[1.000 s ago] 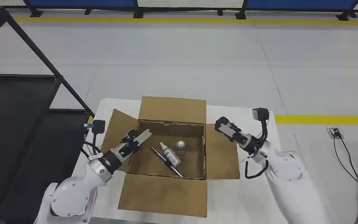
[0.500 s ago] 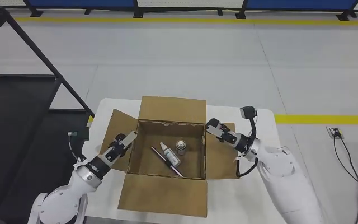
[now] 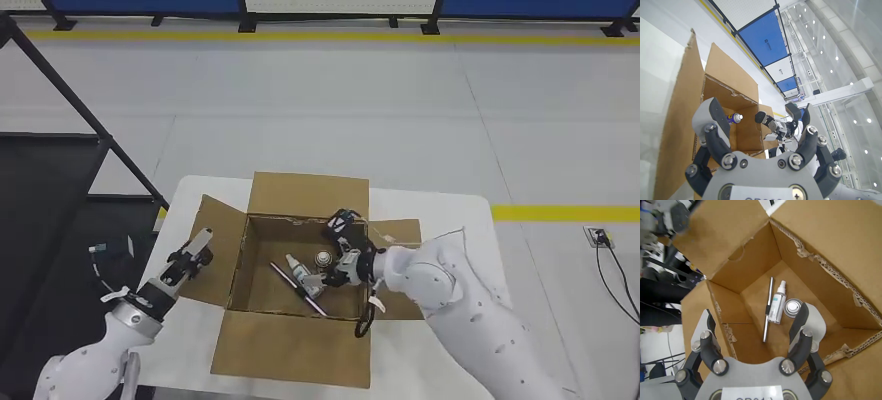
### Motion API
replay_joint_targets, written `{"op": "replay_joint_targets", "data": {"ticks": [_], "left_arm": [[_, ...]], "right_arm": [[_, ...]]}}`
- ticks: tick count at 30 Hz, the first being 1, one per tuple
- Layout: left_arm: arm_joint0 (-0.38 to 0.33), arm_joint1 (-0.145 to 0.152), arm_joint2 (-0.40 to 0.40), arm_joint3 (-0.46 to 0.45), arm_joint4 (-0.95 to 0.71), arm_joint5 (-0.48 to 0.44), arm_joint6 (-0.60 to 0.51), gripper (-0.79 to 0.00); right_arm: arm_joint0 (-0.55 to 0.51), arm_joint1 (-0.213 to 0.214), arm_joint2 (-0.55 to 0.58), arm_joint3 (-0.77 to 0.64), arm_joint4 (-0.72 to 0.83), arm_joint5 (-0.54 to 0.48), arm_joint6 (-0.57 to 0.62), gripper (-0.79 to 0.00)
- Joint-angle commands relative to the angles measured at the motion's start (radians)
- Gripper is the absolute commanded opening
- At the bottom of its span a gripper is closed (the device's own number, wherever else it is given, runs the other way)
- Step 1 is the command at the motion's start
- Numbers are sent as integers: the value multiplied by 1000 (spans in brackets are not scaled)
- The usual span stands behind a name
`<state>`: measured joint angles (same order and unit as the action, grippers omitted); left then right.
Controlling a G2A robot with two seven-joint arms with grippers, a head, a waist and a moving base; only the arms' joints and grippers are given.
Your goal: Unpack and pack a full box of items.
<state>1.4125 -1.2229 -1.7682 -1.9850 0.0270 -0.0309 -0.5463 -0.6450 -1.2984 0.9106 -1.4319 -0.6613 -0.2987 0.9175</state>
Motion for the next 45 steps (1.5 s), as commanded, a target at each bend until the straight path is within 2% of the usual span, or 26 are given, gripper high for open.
{"op": "replay_joint_targets", "data": {"ticks": [1, 10, 16, 17, 19, 21, 22, 29, 30, 32, 35, 39, 45], "left_arm": [[15, 1, -26, -1, -28, -8, 8, 0], [27, 2, -43, -4, -54, -31, 16, 0], [27, 2, -43, -4, -54, -31, 16, 0], [27, 2, -43, -4, -54, -31, 16, 0], [27, 2, -43, -4, -54, -31, 16, 0], [27, 2, -43, -4, -54, -31, 16, 0], [27, 2, -43, -4, -54, -31, 16, 0], [27, 2, -43, -4, -54, -31, 16, 0], [27, 2, -43, -4, -54, -31, 16, 0], [27, 2, -43, -4, -54, -31, 16, 0], [27, 2, -43, -4, -54, -31, 16, 0], [27, 2, -43, -4, -54, -31, 16, 0], [27, 2, -43, -4, -54, -31, 16, 0]], "right_arm": [[33, -12, -47, 24, -44, 54, 4, 0], [164, -84, -210, 186, -157, 259, 29, 0], [216, -127, -263, 294, -140, 287, 25, 0], [223, -133, -269, 312, -139, 290, 25, -22], [236, -144, -281, 344, -145, 308, 28, -135], [247, -157, -293, 372, -146, 318, 32, -182], [250, -160, -297, 380, -149, 321, 35, -234], [270, -192, -322, 440, -156, 336, 46, -268], [272, -196, -323, 446, -155, 336, 43, -296], [275, -202, -323, 458, -156, 340, 41, -403], [275, -209, -318, 460, -153, 334, 31, -434], [269, -208, -303, 450, -169, 340, 26, -588], [234, -189, -253, 356, -206, 344, 12, -653]]}}
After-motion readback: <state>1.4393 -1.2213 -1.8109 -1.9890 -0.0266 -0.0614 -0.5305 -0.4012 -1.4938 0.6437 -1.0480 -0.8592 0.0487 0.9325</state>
